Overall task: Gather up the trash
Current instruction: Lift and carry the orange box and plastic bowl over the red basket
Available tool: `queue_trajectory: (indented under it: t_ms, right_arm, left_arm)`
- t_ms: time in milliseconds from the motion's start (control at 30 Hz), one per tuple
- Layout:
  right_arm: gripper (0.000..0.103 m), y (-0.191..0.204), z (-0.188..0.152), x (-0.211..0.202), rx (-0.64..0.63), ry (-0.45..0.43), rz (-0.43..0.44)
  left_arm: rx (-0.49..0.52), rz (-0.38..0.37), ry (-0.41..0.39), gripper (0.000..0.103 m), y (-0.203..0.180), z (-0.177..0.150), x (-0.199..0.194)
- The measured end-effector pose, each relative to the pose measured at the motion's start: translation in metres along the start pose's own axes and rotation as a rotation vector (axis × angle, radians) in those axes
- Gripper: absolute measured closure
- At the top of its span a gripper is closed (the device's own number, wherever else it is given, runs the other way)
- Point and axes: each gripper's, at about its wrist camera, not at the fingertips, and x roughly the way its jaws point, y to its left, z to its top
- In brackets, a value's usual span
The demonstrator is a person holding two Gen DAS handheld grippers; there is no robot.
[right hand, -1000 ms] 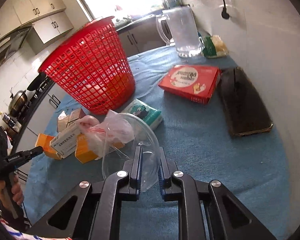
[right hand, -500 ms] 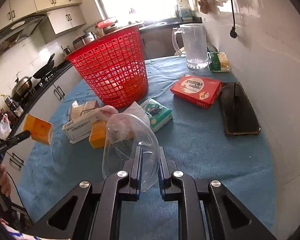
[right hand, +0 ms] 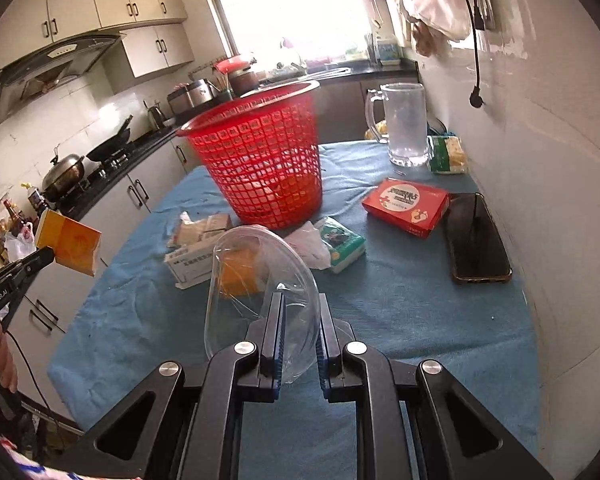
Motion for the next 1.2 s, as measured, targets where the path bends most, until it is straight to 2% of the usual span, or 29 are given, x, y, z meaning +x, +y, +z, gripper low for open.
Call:
queue_trajectory:
  t_ms: [233, 633, 1033, 1200]
  right_arm:
    - [0.089, 0.01, -0.007, -0.022, -0.009, -0.03, 0.016]
    - [0.089, 0.023, -0.025, -0.076, -0.028, -0.104, 0.024]
    - [0.089, 0.032, -0.029, -0.084, -0.044, -0.113, 0.051]
    - [0.089, 0.034, -0.025, -0.083, -0.043, -0.119, 0.056]
  left_arm:
    - [0.052, 0.035, -0.029, 0.103, -0.021, -0.005, -0.023]
    - [0.083, 0.082, -0.038, 0.103, -0.029, -0.011, -0.056]
    - [0.099, 0.136, -0.031, 0.103, -0.029, -0.012, -0.055]
    - [0.096, 0.13, -0.035, 0.103, -0.027, -0.008, -0.05]
